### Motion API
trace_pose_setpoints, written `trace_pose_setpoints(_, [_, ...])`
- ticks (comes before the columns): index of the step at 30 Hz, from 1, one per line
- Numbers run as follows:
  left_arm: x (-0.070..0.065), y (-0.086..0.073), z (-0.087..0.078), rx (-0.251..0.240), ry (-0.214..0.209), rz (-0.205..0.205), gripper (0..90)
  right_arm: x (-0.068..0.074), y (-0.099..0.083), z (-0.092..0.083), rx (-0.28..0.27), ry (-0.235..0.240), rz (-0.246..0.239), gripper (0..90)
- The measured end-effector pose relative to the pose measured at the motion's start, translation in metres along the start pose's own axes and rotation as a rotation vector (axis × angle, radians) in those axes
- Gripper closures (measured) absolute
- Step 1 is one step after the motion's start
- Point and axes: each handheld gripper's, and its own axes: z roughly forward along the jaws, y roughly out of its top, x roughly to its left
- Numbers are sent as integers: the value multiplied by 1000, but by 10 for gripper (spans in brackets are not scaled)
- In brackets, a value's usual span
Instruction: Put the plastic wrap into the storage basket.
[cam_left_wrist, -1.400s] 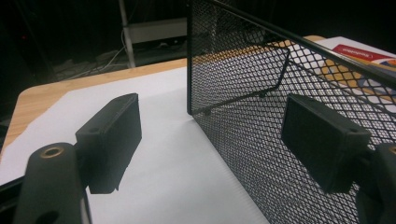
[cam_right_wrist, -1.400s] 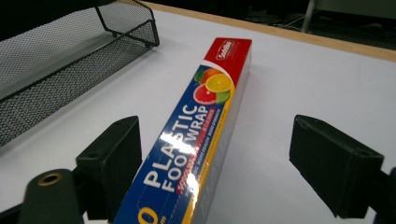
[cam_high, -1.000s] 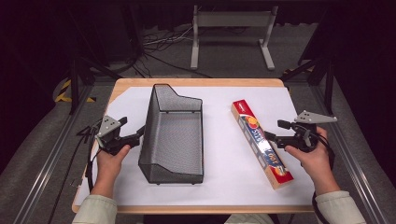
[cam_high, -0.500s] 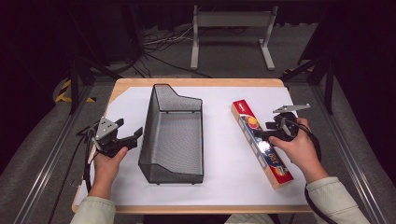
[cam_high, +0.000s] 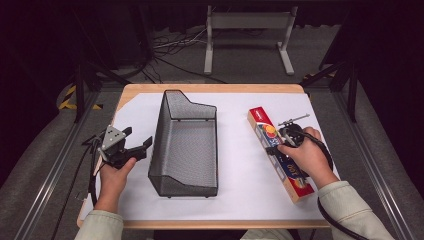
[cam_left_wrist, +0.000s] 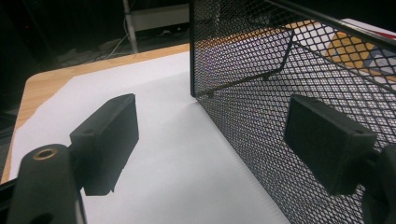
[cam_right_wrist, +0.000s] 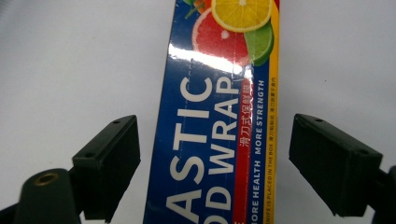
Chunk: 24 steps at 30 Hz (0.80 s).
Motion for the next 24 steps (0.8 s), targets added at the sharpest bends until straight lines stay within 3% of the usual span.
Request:
trace_pose_setpoints(12, [6,-7,-1,13,32,-7,176,4,2,17,122,-44,13,229])
trace_pose_setpoints(18, [8,-10,0,23,34,-11,176,5,2,18,140,-46,35,360])
trace_pose_setpoints(24, [8,-10,1,28,31,-11,177,10,2,16,136,-84,57,395])
